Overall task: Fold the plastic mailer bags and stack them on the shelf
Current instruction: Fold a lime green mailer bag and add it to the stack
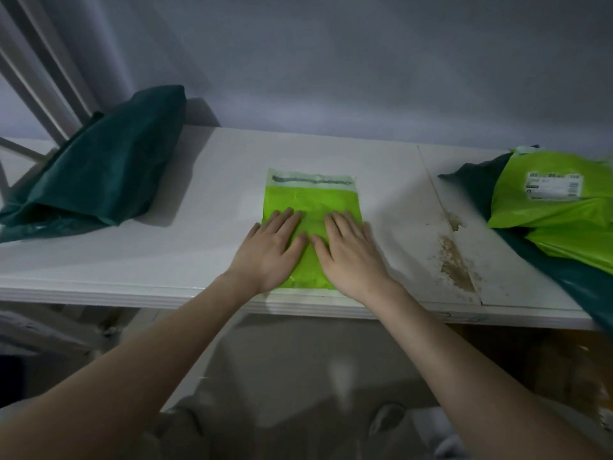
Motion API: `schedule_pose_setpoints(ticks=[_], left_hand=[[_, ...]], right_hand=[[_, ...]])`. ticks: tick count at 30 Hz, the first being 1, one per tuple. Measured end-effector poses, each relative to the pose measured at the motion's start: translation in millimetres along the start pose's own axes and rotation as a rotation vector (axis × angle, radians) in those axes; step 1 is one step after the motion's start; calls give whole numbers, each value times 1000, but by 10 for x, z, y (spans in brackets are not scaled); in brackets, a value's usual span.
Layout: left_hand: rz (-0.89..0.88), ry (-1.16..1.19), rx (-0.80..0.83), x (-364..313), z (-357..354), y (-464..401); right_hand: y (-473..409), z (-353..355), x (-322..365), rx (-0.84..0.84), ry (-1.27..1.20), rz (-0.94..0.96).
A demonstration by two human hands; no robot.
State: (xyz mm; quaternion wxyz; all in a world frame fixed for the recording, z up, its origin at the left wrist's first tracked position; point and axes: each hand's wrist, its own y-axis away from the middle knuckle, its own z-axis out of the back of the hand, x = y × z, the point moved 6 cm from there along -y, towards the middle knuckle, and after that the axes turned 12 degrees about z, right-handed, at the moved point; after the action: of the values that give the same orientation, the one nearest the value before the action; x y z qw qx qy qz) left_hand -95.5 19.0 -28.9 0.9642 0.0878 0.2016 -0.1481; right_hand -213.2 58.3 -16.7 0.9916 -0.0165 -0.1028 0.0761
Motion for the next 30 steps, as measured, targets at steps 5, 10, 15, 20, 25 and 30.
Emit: schedule_pose_setpoints(ticks=[5,10,15,20,25,30], left_hand=[[44,68,9,37,-46,40],[67,79,24,59,-70,9],[129,78,16,88,-53,-9],[103,220,33,84,29,-11],[-216,17,-50,12,246,154],[-388,-197,13,78,136,276]], right_hand=[[62,-91,-4,-19,-145,33],[63,-123,-26,-29,-260,5],[92,-59,-71,-48,-413,-63],[87,75,-101,-166,-472,-31],[205,176,-52,-37,-305,121],[295,3,-53,162,-130,167]])
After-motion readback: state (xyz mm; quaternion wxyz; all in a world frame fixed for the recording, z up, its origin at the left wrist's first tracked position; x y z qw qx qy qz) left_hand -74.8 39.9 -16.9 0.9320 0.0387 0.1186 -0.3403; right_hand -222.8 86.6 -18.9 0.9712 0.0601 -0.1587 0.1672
